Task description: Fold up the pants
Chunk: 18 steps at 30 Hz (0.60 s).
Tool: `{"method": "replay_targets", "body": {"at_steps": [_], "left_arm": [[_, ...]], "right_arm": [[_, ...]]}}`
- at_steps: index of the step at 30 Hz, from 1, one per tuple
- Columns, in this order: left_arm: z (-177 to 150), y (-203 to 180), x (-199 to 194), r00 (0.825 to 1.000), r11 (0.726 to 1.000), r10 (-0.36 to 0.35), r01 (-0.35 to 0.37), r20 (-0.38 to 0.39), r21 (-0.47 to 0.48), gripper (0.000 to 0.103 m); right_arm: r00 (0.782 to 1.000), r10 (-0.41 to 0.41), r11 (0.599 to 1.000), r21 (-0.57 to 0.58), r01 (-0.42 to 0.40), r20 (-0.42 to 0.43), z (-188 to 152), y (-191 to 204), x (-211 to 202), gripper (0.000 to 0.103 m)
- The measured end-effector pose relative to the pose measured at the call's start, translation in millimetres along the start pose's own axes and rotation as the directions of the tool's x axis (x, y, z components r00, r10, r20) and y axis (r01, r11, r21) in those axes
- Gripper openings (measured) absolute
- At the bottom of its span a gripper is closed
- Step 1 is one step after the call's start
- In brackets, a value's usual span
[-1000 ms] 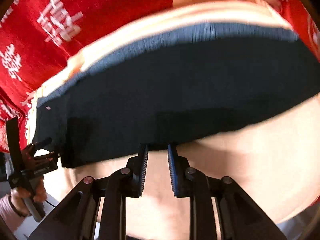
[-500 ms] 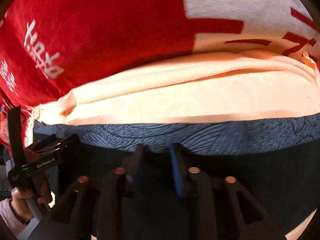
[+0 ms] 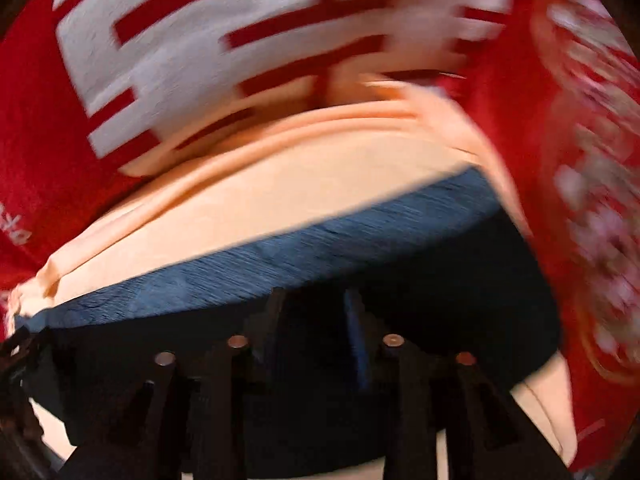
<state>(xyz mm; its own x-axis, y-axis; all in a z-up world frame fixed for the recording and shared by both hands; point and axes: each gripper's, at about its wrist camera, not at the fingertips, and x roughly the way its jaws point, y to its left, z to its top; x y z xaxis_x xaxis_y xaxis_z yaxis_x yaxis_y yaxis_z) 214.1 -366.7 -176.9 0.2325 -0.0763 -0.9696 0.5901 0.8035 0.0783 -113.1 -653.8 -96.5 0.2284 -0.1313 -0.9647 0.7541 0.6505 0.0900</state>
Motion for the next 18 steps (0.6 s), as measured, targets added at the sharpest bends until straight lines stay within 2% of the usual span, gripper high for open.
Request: {"method": "replay_targets", "body": {"at_steps": [5,7,11,12,14,16,18], "left_arm": [[-34.7,-70.0,-20.3,0.997,0.992,-0.082,0.083,-0.008,0.098,0.103],[-49.7,-96.3,-23.1,0.994,0.986,-0.108,0.111,-0.034,0.123,0.103],[-60.9,-151.0,-33.7,0.992,0.979,-0.126,0.129,-0.028,0.160,0.103],[-61.7,-153.8,-22.3,0.993,0.978,-0.115,0.119,-0.034,0.173,0.103],[-64.6,-162.0,-3.4,0.994,0.979,-0.087,0.097,-0.064,0.179,0.103],[-65.7,-161.0,0.5,0.993,0.985,-0.103,0.110,-0.057,0.135,0.103],[-65.9,-158.7,1.7,0.991,0.985,-0.117,0.123,-0.059,0.118,0.103]], "right_arm": [[1.000,0.018,0.997,0.078,-0.018,0.007,-37.6,-26.0,-23.8,0.037],[1.000,0.014,0.994,0.106,-0.014,0.005,-50.6,-38.4,-29.9,0.037],[0.999,0.026,0.968,0.248,-0.033,0.032,-69.2,-77.2,-37.9,0.038],[0.999,0.021,0.959,0.282,-0.030,0.035,-71.7,-85.8,-35.7,0.043],[0.999,0.028,0.931,0.364,-0.036,0.029,-76.6,-105.1,-27.4,0.044],[0.996,0.075,0.887,0.452,-0.091,0.055,-75.1,-124.0,-20.8,0.045],[0.989,0.120,0.863,0.485,-0.145,0.082,-70.5,-131.9,-16.2,0.045]]}}
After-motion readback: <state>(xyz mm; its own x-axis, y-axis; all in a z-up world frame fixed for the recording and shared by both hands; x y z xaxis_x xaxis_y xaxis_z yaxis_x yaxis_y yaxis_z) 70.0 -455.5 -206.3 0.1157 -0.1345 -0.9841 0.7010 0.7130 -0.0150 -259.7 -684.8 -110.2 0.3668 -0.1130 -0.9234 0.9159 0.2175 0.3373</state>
